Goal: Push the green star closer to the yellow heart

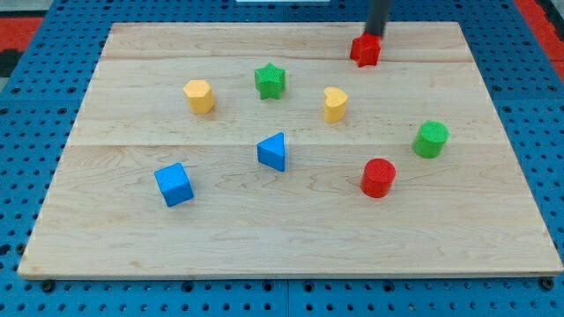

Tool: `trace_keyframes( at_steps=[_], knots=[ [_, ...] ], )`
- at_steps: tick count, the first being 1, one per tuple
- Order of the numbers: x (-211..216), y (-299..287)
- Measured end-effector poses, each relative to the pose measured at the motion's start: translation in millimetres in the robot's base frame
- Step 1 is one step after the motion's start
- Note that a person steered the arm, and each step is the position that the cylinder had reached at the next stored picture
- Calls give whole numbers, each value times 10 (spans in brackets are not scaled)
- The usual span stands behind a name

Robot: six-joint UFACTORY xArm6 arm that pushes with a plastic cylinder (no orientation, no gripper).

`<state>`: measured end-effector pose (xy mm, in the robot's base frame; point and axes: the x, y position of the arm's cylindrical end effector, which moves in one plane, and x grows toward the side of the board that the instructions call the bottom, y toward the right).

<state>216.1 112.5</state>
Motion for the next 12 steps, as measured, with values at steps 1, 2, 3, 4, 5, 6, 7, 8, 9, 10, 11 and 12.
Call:
trace_keyframes(
  at_steps=[1, 2, 3, 4, 5, 6, 7, 8, 9, 10, 11, 12],
  knots=[
    [-38, -785],
    [287, -1410],
    [841, -1652],
    [865, -1484],
    [709, -1355],
    [697, -1849],
    [1011, -1422],
    [1015, -912],
    [940, -965],
    [1397, -1550],
    [1786, -1257],
    [1525, -886]
  ],
)
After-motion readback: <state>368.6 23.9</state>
